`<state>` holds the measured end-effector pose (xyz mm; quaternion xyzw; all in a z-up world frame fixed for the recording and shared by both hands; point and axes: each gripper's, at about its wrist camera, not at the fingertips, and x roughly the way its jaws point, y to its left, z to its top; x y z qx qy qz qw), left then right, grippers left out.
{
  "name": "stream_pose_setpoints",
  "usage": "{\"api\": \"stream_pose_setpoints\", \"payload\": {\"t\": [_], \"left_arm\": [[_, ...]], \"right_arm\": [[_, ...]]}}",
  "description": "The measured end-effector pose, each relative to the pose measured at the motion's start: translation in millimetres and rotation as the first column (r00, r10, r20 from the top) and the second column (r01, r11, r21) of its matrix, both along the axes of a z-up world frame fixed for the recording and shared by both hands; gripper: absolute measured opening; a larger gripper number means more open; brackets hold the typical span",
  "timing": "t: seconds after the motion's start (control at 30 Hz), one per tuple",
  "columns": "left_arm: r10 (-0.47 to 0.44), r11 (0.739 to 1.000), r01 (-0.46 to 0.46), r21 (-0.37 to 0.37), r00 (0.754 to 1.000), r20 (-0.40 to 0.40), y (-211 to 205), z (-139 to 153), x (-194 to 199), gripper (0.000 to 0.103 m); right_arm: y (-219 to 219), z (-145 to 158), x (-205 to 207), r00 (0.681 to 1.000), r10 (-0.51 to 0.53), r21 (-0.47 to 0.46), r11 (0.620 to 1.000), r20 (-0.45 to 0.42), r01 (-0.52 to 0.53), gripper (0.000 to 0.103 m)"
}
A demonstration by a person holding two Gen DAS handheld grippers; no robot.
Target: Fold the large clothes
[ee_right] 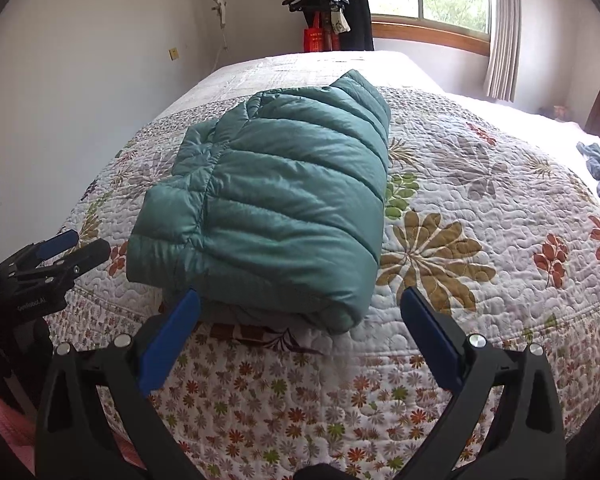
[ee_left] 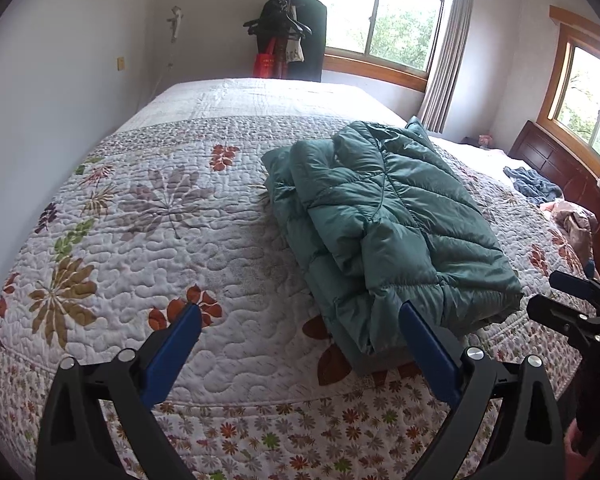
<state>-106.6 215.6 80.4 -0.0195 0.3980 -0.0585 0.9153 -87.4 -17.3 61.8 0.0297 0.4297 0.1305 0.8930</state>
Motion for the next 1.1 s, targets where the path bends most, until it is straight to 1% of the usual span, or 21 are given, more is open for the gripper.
{"api": "stream_pose_setpoints", "payload": {"t": [0.2,0.37,0.5,0.67,1.1], "left_arm": [[0.009,1.0,-0.009,0.021,1.0,0.007,-2.5,-0.2,-8.0,0.099],[0.012,0.999,-0.012,0.05,1.0,0.003,-7.4,-3.4,-9.4,0.099],[0.016,0.999,-0.016,0.051,1.0,-0.007,-7.7,-6.3,-8.7,0.099],[0.025,0.998,-0.025,0.065,1.0,0.002,-7.8,-6.4,-9.9,0.099],[0.043,0.996,-0.041,0.073,0.999,-0.015,-4.7,-12.1,-10.5,0.099]], "right_arm": [[-4.7,-0.5,-7.3,1.0,-0.014,0.003,1.0,0.003,0.014,0.1],[-4.0,-3.2,-11.3,1.0,0.0,0.006,1.0,-0.004,0.0,0.1],[-2.6,-4.4,-13.6,1.0,0.012,0.01,1.0,-0.007,-0.012,0.1],[-3.6,-4.8,-12.1,1.0,0.007,0.014,1.0,-0.008,-0.007,0.1],[-1.6,-10.2,-7.5,1.0,0.01,0.007,1.0,-0.021,-0.01,0.1]]}}
